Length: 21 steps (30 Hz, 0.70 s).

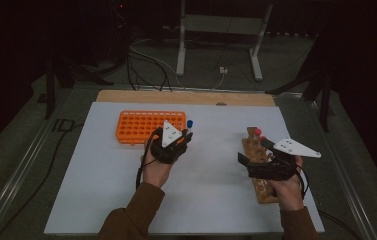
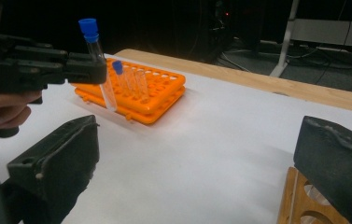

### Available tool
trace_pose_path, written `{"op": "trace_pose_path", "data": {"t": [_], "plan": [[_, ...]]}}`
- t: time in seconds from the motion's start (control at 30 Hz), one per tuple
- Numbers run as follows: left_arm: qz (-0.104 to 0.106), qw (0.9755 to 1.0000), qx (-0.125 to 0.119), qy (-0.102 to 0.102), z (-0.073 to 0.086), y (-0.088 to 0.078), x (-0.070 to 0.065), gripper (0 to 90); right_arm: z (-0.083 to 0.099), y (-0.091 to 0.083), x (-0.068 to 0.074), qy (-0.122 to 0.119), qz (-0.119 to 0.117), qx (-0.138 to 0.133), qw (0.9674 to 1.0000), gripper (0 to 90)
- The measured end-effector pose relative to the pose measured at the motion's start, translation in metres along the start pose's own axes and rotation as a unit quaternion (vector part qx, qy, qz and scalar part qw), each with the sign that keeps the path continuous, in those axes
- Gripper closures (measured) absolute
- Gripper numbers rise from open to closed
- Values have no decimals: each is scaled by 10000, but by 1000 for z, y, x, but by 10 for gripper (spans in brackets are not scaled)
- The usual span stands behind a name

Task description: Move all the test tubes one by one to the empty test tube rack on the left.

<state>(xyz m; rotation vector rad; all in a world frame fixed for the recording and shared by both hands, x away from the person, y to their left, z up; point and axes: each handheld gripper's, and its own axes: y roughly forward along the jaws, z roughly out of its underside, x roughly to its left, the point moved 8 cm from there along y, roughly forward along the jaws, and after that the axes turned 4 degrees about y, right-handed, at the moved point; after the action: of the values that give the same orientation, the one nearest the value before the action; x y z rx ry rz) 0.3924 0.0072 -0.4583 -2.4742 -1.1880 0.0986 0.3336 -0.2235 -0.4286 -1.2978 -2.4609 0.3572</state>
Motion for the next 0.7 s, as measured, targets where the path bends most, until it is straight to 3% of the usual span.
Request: {"op": "trace_pose_path", "data": {"t": [0.3,0.7], "plan": [[-341,9994,0,-103,3,-4,31,777,0,0,-1,6,8,-14,10000,0],[-754,9967,74,-299,14,-4,63,776,0,0,-1,-1,2,-23,10000,0]]}}
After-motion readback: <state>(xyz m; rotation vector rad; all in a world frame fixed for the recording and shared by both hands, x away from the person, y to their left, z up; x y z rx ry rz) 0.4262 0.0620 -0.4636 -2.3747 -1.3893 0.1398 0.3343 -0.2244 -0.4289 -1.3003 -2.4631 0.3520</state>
